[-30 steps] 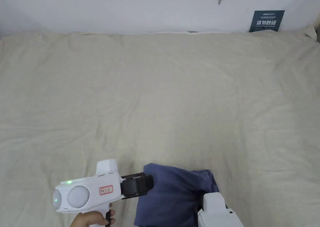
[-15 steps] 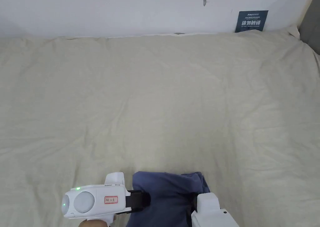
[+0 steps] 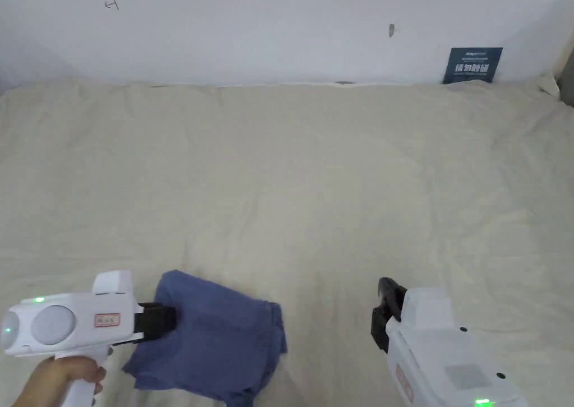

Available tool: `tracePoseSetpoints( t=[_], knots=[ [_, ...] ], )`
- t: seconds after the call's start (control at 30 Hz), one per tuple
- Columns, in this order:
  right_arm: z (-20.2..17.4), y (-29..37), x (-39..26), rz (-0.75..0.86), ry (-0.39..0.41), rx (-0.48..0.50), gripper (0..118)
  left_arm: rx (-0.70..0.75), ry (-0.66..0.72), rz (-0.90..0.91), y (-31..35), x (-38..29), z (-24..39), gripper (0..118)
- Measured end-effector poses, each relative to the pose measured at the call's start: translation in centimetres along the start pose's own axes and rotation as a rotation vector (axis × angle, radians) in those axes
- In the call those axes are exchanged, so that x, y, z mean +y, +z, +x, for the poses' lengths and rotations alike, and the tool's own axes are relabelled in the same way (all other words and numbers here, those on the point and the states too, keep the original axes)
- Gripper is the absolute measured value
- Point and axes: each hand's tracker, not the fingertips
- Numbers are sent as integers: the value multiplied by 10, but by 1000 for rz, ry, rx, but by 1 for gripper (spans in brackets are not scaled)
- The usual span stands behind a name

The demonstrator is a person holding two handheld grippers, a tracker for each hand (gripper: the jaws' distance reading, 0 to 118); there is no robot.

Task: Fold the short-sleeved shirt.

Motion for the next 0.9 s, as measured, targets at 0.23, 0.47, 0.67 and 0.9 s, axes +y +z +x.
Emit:
tracePoseSetpoints(
  t=[0.23, 0.47, 0.67, 0.9],
  knots=[
    [-23, -14, 40, 63, 23, -16, 2, 307, 31, 22, 37, 43, -128, 17],
    [-44, -34, 53, 70, 34, -21, 2, 484, 149, -10, 48, 56, -219, 17],
    [-43, -41, 54, 56, 10, -44, 2, 492, 219, 5, 43, 59, -228, 95],
    [-31, -26, 68, 74, -15, -83, 2, 473, 196, 167, 67, 72, -176, 111]
  ],
)
